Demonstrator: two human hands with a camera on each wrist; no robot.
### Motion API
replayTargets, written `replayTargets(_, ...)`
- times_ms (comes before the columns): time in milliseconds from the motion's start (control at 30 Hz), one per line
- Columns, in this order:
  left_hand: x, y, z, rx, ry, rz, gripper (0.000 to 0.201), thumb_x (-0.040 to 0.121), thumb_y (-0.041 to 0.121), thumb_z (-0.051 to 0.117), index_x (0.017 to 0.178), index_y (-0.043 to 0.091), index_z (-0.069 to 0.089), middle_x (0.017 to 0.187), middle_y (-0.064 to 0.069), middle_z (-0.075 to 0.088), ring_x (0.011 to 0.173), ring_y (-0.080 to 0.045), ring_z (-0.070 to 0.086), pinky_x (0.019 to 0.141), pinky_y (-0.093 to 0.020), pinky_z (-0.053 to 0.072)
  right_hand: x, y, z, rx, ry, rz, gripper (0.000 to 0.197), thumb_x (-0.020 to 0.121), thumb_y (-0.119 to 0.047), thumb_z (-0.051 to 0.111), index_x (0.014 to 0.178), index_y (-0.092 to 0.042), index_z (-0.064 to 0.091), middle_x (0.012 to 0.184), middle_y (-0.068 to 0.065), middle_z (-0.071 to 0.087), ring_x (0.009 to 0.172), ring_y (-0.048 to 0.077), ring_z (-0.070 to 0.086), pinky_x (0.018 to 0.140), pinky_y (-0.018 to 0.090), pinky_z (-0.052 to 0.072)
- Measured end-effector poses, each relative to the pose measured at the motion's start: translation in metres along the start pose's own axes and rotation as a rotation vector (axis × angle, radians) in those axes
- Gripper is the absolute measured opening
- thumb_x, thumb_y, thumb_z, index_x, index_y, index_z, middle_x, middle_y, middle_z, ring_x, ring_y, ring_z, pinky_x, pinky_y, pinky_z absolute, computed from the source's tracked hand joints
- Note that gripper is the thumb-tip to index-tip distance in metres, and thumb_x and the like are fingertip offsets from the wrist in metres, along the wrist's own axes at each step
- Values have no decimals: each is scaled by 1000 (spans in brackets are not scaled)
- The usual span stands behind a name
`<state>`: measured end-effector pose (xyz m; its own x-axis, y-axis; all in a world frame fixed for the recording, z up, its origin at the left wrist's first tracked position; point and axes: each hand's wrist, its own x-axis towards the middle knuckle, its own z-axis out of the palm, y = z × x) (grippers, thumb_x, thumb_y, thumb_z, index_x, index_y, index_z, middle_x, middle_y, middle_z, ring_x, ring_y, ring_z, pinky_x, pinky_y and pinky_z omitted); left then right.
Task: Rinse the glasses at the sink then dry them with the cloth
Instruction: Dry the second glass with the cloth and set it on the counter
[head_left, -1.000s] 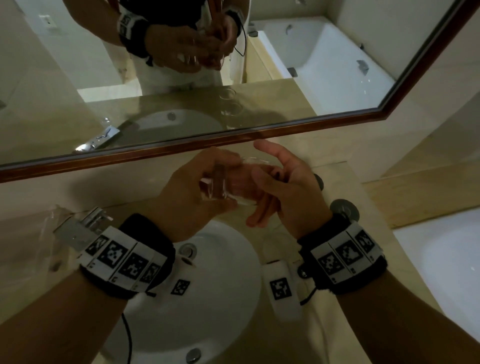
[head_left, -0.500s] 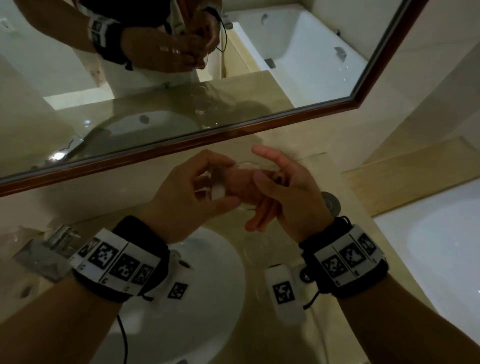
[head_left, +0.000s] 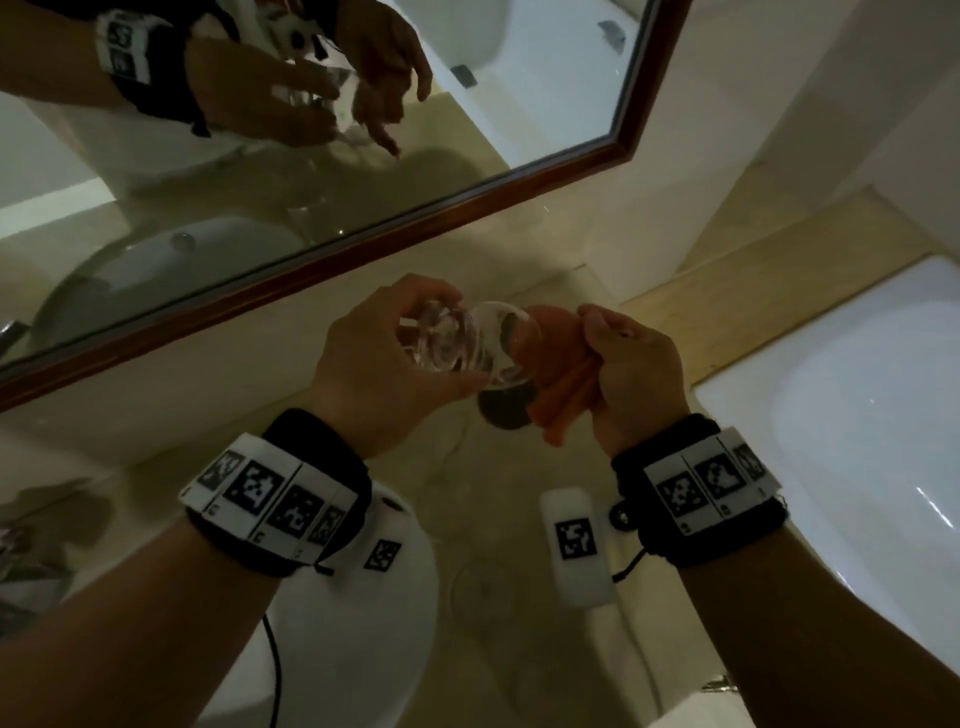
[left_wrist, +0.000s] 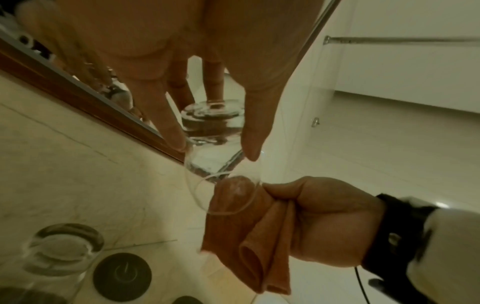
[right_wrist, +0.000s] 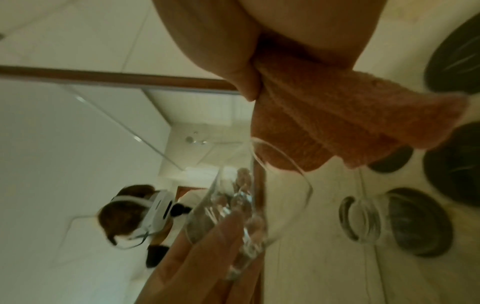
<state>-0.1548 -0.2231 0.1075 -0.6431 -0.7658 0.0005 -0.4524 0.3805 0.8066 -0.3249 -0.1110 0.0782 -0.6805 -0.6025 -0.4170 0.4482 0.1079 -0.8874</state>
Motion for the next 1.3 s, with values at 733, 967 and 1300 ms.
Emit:
replayTargets(733, 99, -41, 136, 816, -565, -108, 61, 71, 25, 86, 122, 26, 53, 118, -1, 54, 90, -16, 46, 75, -33, 39, 61, 42, -75, 48, 268, 163, 29, 105, -25, 45, 121, -5, 59, 74, 41, 63, 47, 36, 59, 48, 46, 54)
replayTargets(967, 100, -49, 142, 809, -556, -93, 60, 69, 19, 87, 118, 20, 51, 122, -6, 53, 106, -29, 57, 83, -38, 50, 60, 42, -77, 91, 247, 157, 29, 105, -24, 45, 122, -5, 58, 67, 22, 69, 47, 33, 58, 50, 42, 53)
replayTargets(1300, 62, -32, 101, 507, -473, -173, 86, 73, 42, 85, 145, 27, 39, 143, -1, 42, 126, -24, 48, 99, -35, 44, 36, 34, -56, 53, 171, 133, 25, 106, -23, 45, 114, -6, 61, 89, 26, 74, 50, 34, 60, 61, 53, 58)
